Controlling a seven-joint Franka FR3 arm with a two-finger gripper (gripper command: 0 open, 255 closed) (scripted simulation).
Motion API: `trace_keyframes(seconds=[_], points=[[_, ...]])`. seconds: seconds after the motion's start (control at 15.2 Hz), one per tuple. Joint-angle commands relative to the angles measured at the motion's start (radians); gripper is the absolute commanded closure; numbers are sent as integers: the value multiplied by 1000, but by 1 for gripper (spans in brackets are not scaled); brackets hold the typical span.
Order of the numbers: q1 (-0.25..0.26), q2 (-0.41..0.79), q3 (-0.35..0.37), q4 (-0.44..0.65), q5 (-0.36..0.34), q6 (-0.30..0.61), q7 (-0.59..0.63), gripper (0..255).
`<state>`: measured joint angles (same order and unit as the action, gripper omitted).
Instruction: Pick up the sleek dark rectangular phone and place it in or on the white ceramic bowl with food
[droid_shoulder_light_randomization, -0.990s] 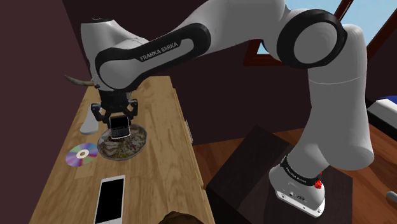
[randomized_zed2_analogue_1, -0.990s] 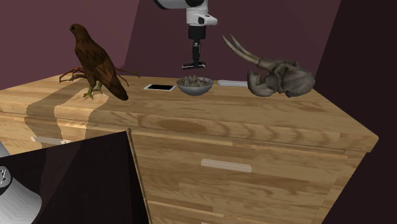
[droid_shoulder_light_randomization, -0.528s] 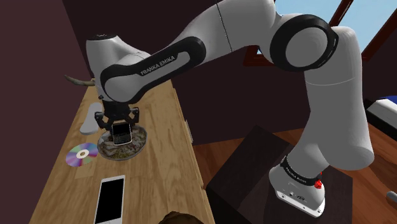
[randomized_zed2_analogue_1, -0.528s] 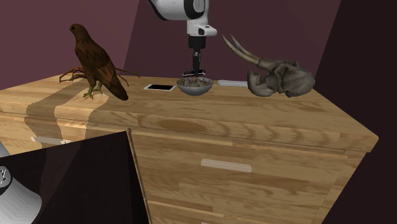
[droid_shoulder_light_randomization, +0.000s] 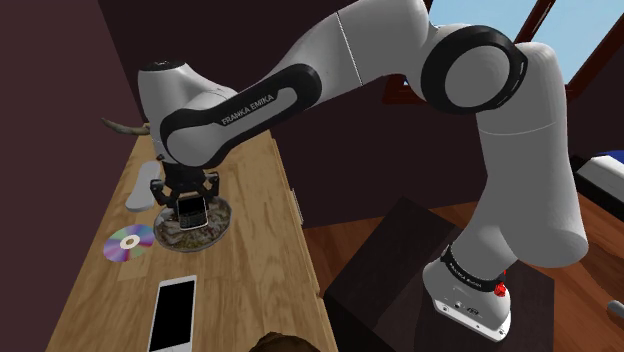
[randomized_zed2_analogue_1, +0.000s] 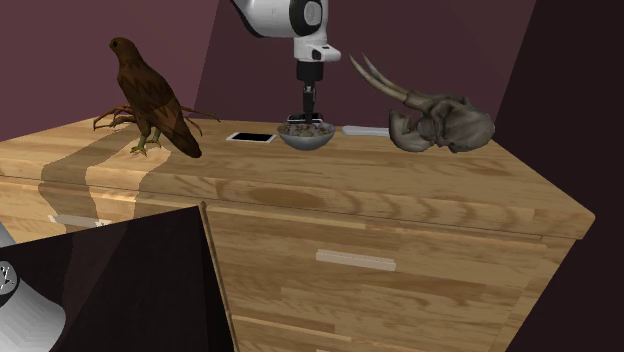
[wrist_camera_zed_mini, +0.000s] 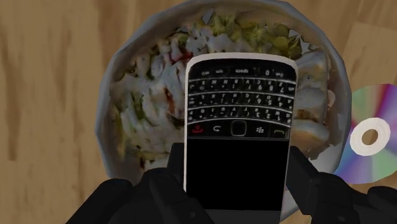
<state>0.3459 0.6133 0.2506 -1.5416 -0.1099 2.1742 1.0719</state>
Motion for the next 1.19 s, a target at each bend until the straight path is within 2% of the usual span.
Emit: trace_keyframes(seconds=[0.0,0.07,0.4,0.66,1.12], points=[[0,1,0,-2,0,1,0,255],[0,0,1,-4,0,1,0,0],[0,1,0,-2,0,1,0,0],[-9,-60,10,33,15,-94,-9,0],[-9,-60,10,33,15,-94,-9,0]])
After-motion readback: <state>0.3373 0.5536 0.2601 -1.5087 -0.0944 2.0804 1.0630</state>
